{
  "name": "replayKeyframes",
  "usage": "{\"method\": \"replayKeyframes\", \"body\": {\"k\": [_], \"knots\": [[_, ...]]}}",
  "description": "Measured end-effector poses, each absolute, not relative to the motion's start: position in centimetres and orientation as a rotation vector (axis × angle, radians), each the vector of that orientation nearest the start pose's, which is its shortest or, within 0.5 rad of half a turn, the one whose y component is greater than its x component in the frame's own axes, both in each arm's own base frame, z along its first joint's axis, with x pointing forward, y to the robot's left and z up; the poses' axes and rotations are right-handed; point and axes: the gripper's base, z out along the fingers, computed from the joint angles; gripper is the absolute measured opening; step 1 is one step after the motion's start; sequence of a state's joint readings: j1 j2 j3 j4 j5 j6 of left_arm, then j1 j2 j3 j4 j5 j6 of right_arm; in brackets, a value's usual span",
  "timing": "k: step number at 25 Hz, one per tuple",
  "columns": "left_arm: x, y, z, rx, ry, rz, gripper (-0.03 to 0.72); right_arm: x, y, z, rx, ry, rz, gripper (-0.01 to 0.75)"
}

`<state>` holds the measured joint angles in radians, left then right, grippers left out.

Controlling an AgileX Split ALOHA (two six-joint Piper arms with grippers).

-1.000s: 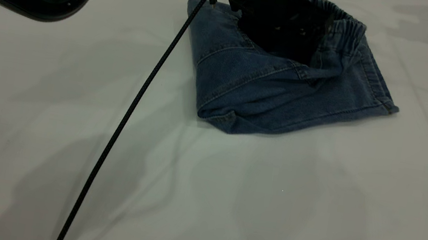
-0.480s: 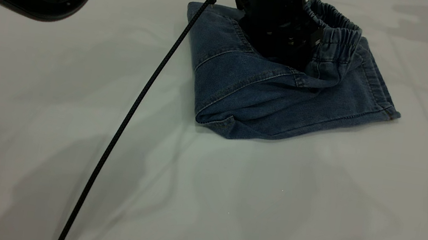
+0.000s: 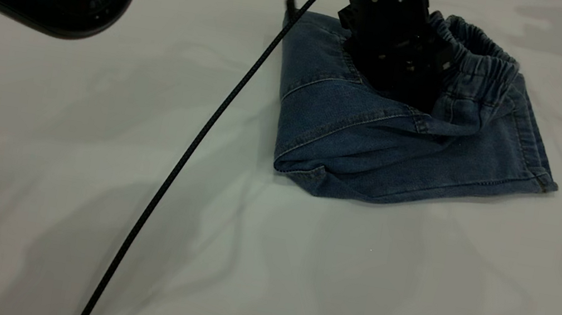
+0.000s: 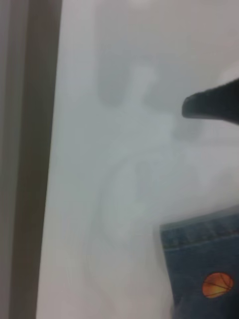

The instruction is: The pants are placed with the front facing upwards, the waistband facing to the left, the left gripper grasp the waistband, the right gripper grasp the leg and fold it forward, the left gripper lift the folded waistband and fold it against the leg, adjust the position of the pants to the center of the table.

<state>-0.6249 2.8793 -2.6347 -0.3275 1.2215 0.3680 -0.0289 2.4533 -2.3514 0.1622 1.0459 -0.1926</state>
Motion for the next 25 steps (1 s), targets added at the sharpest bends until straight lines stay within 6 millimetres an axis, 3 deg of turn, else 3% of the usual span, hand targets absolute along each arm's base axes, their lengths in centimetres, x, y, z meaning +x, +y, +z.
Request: {"method": "replayKeyframes", "body": {"k": [5,9,18,25], "knots": [[43.3,-34.4,5.9,1.284,2.658,-0.468,0.571,53.8,-0.3,21.2,-0.159,2.612,0.135,0.386],[43.5,-34.0,7.3,1.273,2.656,-0.397,0.571,53.8,-0.3,21.2,-0.164,2.612,0.13,0.386],[44.1,-33.7,14.9,1.201,2.533,-0.359,0.571,53.3,-0.4,21.7,-0.198,2.65,0.11,0.386],[44.2,-32.5,21.0,1.138,2.429,-0.25,0.571,51.7,-0.4,25.4,-0.213,2.659,0.107,0.386]]}}
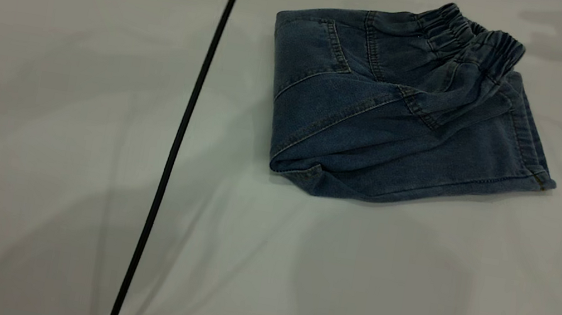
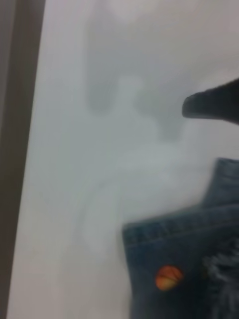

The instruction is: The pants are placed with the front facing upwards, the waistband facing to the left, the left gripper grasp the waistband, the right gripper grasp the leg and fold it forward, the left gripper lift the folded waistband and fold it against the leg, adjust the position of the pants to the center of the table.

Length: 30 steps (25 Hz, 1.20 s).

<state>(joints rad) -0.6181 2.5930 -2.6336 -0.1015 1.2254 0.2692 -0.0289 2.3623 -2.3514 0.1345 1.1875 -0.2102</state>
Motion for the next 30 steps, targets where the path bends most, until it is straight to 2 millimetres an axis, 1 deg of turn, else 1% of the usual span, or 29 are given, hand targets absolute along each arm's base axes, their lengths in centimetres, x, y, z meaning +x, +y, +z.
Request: {"method": "replayKeyframes", "body": {"k": [3,6,10,15,18,22,25,30], "knots": [[43.9,-31.8,24.2,1.089,2.387,-0.21,0.571,50.6,-0.1,28.0,-0.189,2.642,0.152,0.386],[43.4,-31.0,27.8,1.034,2.334,-0.177,0.571,49.6,0.4,31.1,-0.185,2.572,0.208,0.386],[42.3,-29.3,33.2,0.94,2.255,-0.131,0.571,47.8,0.9,35.3,-0.172,2.48,0.268,0.386],[40.0,-27.0,39.8,0.86,2.137,-0.096,0.571,45.1,1.3,40.3,-0.15,2.374,0.309,0.386],[38.6,-25.5,42.8,0.807,2.095,-0.068,0.571,43.2,1.6,42.4,-0.153,2.336,0.338,0.386],[36.6,-23.5,45.5,0.767,2.073,-0.016,0.571,40.5,2.1,44.2,-0.165,2.321,0.355,0.386],[35.0,-22.1,47.0,0.717,2.076,-0.007,0.571,38.2,2.4,45.2,-0.185,2.313,0.385,0.386],[32.0,-20.0,48.6,0.702,2.088,-0.013,0.571,33.8,2.9,45.9,-0.242,2.318,0.431,0.386]]}}
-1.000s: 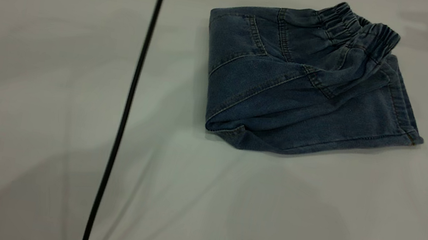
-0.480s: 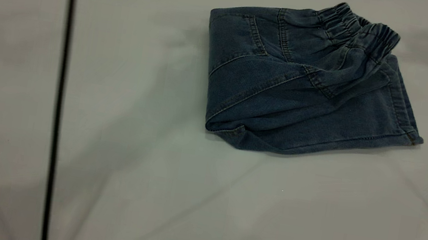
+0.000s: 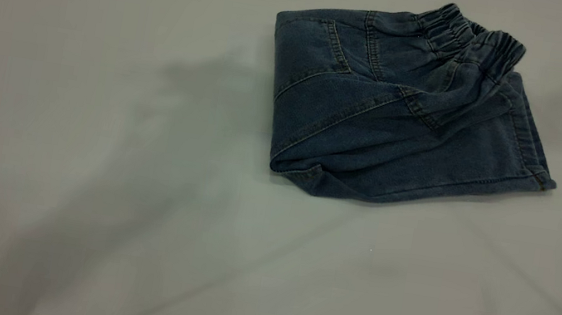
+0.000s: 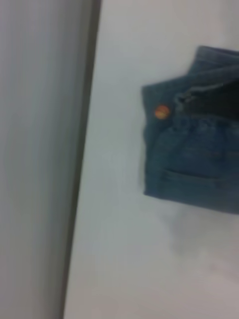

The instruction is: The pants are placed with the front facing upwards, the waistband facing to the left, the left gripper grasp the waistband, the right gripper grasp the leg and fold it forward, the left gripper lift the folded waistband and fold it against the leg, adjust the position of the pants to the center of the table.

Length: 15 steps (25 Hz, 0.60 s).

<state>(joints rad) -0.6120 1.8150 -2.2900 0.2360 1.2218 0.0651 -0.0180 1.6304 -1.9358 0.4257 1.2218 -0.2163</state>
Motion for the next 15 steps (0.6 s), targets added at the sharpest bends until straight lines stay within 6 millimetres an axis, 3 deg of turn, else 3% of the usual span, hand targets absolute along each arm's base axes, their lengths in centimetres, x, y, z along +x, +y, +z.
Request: {"method": "replayKeyframes", "body": {"k": [7,15], "knots": [[27.1,-16.7,49.0,0.656,2.152,-0.046,0.571,26.8,4.2,46.1,-0.327,2.276,0.591,0.386],[21.1,-12.9,46.1,0.687,2.261,-0.069,0.571,17.8,5.3,46.5,-0.423,2.145,0.69,0.386]]}}
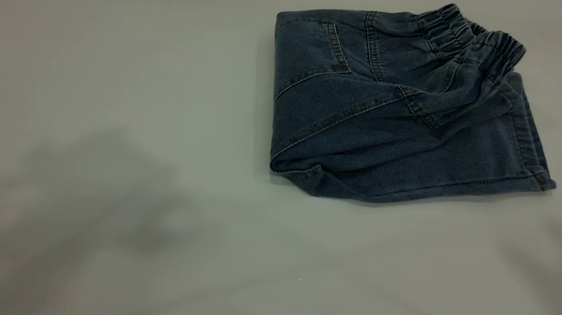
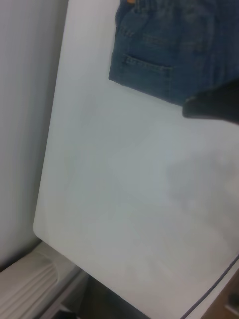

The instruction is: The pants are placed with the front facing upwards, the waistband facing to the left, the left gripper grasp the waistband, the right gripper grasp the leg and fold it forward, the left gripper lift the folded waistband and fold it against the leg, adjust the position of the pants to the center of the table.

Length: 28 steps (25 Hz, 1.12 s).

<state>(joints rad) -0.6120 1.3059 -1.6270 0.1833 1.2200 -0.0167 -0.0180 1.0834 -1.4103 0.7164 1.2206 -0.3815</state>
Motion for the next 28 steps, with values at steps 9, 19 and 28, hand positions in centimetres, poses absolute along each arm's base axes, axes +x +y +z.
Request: {"method": "replayKeyframes", "body": {"k": [9,19,28], "knots": [[14.2,-8.5,42.5,0.705,2.306,-0.104,0.571,7.8,5.1,45.5,-0.438,2.028,0.581,0.386],[7.3,-3.8,39.6,0.674,2.228,-0.155,0.571,1.0,3.7,38.9,-0.364,2.045,0.354,0.386],[3.0,-0.9,35.1,0.655,2.181,-0.194,0.571,-0.9,3.0,33.1,-0.316,2.091,0.269,0.386]]}}
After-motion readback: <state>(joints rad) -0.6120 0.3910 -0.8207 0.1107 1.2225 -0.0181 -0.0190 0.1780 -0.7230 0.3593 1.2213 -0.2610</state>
